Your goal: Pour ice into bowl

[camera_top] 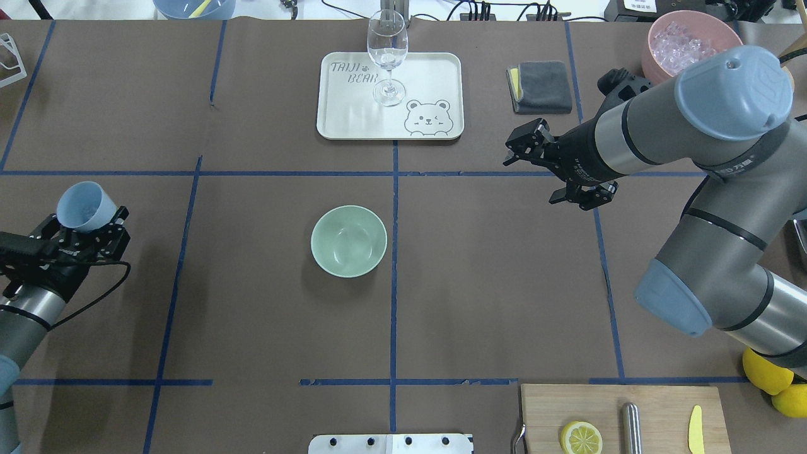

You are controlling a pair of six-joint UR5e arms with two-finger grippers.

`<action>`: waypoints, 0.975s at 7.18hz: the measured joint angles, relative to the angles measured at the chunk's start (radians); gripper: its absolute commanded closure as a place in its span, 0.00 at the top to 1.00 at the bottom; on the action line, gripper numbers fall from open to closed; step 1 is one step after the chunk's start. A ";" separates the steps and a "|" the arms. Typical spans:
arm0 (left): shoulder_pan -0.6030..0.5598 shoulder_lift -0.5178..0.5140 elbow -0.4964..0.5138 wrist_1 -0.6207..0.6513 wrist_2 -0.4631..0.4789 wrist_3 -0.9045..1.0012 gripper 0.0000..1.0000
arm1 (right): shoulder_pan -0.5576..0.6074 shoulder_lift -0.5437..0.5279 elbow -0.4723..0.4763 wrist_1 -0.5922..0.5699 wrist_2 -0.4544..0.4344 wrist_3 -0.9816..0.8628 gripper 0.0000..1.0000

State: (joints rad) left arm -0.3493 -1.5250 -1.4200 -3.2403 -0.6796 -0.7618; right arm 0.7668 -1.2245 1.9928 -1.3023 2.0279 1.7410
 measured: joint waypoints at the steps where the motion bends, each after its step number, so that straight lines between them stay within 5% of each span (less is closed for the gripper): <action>1: -0.002 -0.059 -0.014 -0.021 -0.007 0.096 0.00 | 0.003 -0.003 0.003 0.000 0.000 0.000 1.00; 7: 0.060 -0.328 -0.214 0.412 0.000 0.423 0.00 | 0.041 -0.016 0.004 0.000 0.027 0.000 1.00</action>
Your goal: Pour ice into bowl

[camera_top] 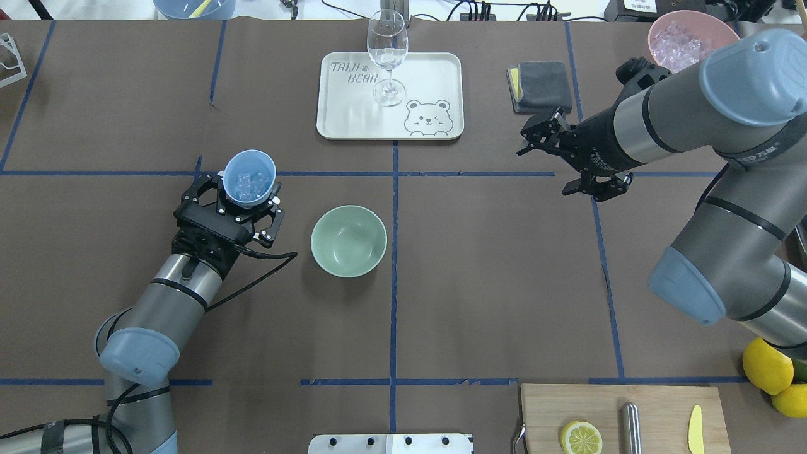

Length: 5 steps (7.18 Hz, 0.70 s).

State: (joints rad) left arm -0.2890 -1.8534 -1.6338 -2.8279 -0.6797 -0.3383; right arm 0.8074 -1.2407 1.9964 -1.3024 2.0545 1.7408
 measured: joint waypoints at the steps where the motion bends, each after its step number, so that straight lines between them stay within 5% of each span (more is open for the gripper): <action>1: 0.009 -0.019 -0.007 0.036 -0.001 0.055 0.00 | 0.002 -0.004 0.000 0.000 0.001 0.000 1.00; 5: 0.022 -0.086 -0.030 0.355 0.000 0.514 0.00 | 0.008 -0.009 -0.002 -0.001 0.000 -0.001 1.00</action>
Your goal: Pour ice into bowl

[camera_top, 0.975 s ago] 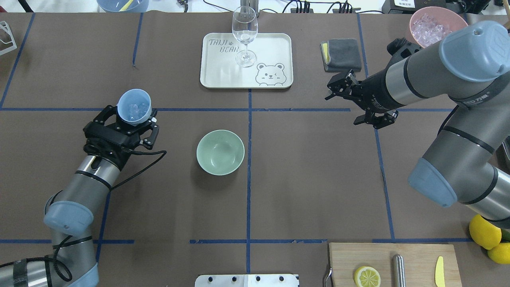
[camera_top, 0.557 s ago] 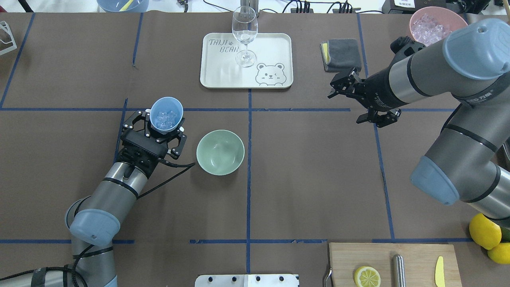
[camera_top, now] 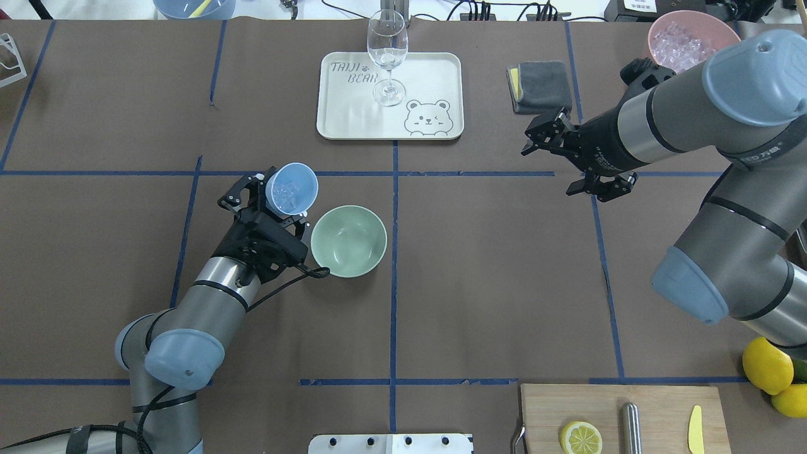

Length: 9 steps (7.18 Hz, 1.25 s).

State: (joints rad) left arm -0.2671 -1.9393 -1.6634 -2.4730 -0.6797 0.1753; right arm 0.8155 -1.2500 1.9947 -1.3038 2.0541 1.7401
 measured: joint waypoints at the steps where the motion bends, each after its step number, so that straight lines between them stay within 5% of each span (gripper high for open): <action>1: 0.002 -0.004 0.000 0.054 0.001 0.116 0.00 | 0.002 -0.001 0.000 0.000 0.000 0.000 1.00; 6: 0.010 -0.068 -0.096 0.568 -0.001 0.516 0.00 | 0.003 0.000 0.000 0.000 0.000 -0.001 1.00; 9: 0.023 -0.082 -0.085 0.643 0.001 0.541 0.00 | 0.003 0.000 -0.001 0.000 0.000 -0.001 1.00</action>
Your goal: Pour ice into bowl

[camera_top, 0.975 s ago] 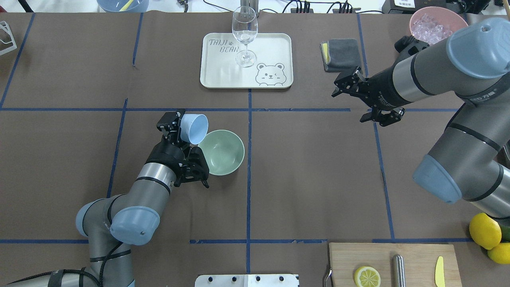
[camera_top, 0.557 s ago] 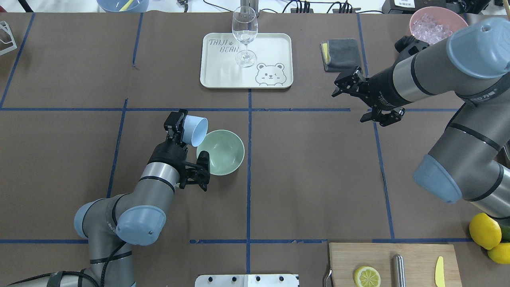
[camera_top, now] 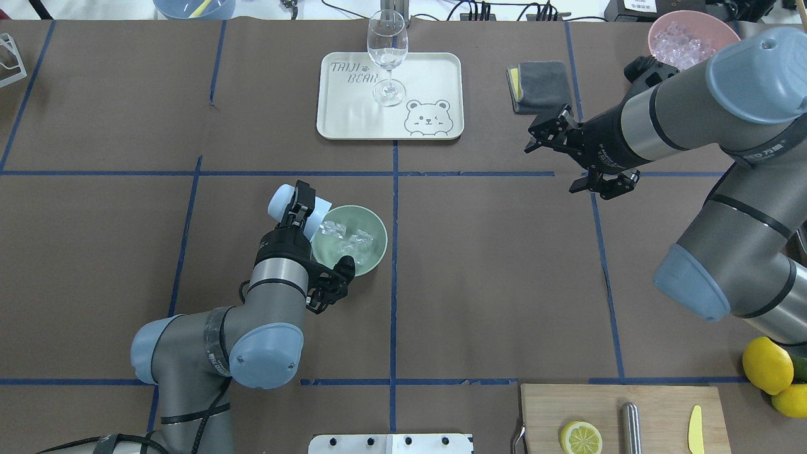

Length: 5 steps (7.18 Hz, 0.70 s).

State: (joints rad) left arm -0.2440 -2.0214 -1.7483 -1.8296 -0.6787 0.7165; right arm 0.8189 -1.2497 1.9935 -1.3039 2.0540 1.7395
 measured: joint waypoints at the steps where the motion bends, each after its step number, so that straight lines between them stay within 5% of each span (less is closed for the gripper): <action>1: 0.009 -0.001 0.004 0.015 0.006 0.001 0.00 | 0.000 0.001 0.001 0.000 0.000 0.000 1.00; 5: 0.018 -0.003 -0.030 0.017 0.023 -0.059 0.00 | 0.004 0.001 0.004 0.000 0.000 0.000 1.00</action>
State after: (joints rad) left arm -0.2263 -2.0239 -1.7787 -1.8126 -0.6562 0.6577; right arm 0.8229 -1.2488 1.9977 -1.3039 2.0540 1.7395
